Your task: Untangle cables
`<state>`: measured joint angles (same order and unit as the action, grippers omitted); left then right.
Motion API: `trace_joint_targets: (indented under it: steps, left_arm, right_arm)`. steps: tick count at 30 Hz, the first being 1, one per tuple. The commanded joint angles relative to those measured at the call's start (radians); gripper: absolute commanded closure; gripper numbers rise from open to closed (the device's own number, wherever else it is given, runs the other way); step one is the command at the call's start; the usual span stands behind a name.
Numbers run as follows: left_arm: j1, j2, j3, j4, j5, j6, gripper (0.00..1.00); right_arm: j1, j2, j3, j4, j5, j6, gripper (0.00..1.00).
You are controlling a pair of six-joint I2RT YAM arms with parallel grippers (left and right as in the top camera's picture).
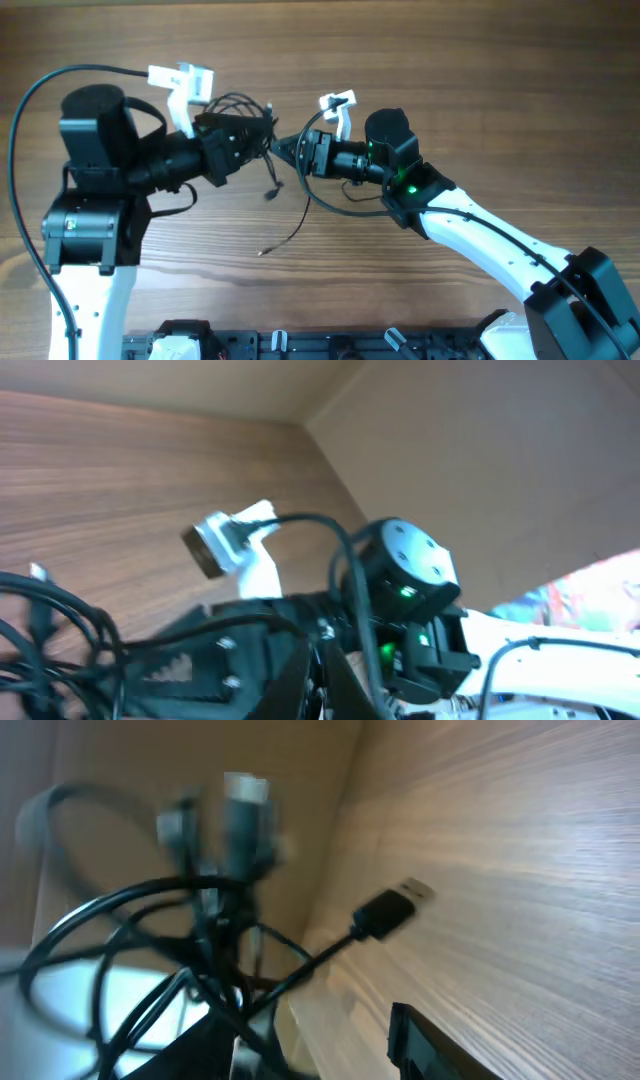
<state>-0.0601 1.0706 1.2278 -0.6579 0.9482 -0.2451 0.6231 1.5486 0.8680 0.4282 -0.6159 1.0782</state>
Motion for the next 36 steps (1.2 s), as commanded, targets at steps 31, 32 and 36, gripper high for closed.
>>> trace_joint_targets:
  steps: [31,32,36]
  left_arm:
    - [-0.106,0.235,-0.101,-0.126,-0.4,-0.125,0.51]
    - [-0.106,0.275,-0.11,-0.126,-0.4,-0.146,0.22]
    - [-0.106,0.404,-0.115,-0.127,-0.401,-0.174,0.0]
  right_arm:
    - [-0.276,-0.034,0.007,-0.637,0.306,-0.347,0.0]
    - [-0.281,-0.034,0.007,-0.653,0.306,-0.348,0.0]
    - [-0.284,-0.034,0.007,-0.683,0.305,-0.387,0.0]
